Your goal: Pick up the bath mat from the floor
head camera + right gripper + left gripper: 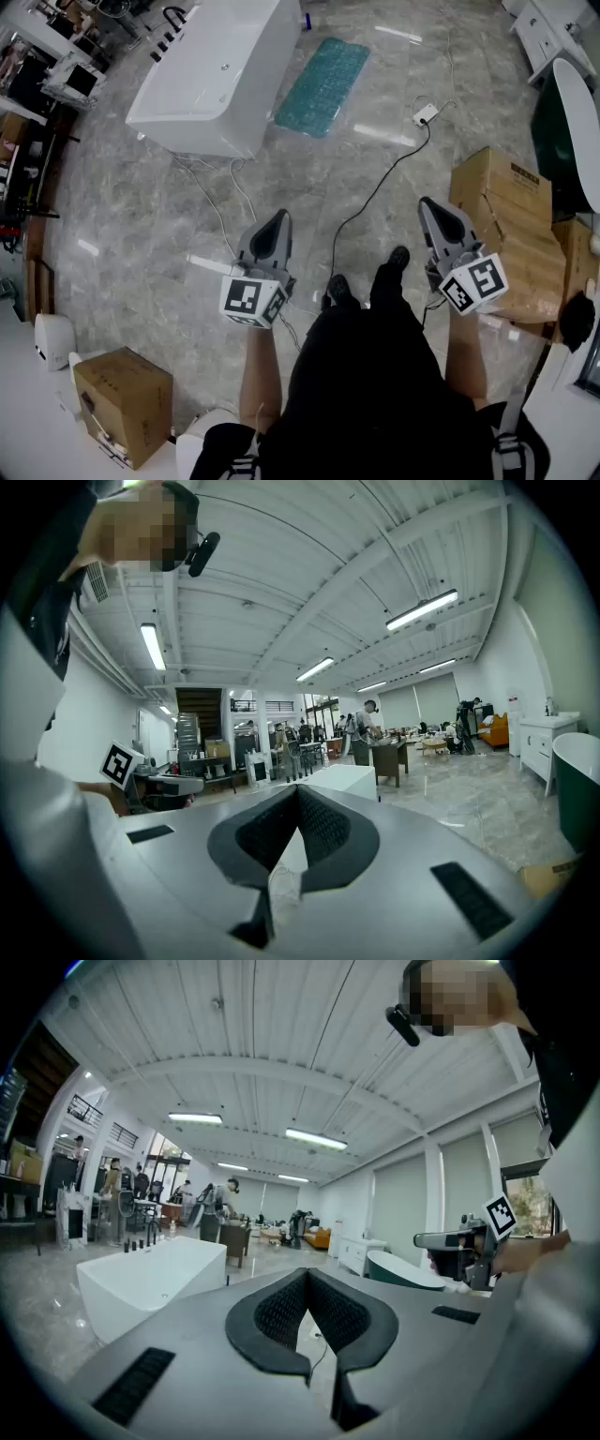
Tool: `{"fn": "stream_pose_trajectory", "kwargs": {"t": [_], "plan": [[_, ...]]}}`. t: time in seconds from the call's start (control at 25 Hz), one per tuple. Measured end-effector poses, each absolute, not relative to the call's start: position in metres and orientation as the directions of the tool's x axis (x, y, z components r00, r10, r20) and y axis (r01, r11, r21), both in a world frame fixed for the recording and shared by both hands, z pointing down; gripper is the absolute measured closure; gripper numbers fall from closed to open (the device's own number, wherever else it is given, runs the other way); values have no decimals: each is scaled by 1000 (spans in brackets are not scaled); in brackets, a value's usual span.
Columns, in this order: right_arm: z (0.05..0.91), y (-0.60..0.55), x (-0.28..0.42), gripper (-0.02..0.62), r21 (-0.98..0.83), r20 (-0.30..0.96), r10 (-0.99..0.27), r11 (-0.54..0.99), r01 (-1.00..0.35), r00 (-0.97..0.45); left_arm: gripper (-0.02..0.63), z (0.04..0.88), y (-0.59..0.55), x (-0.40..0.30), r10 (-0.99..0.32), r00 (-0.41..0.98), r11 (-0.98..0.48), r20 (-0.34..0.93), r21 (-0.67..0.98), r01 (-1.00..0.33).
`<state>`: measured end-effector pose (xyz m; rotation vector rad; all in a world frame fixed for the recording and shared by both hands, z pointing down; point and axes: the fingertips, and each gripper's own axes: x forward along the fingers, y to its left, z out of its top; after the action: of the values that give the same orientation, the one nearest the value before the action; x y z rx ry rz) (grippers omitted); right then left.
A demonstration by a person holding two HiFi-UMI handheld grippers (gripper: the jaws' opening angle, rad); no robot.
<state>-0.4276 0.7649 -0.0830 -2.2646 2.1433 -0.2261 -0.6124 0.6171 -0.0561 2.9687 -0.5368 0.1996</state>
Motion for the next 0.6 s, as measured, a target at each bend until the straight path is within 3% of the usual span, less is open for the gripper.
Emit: {"fn": "stream_pose_trajectory", "kwargs": {"t": [0.6], "plan": [[-80, 758, -405, 583, -110, 103, -994, -46, -993, 35, 595, -63, 615, -574, -322, 934, -938, 154, 84, -337]]}}
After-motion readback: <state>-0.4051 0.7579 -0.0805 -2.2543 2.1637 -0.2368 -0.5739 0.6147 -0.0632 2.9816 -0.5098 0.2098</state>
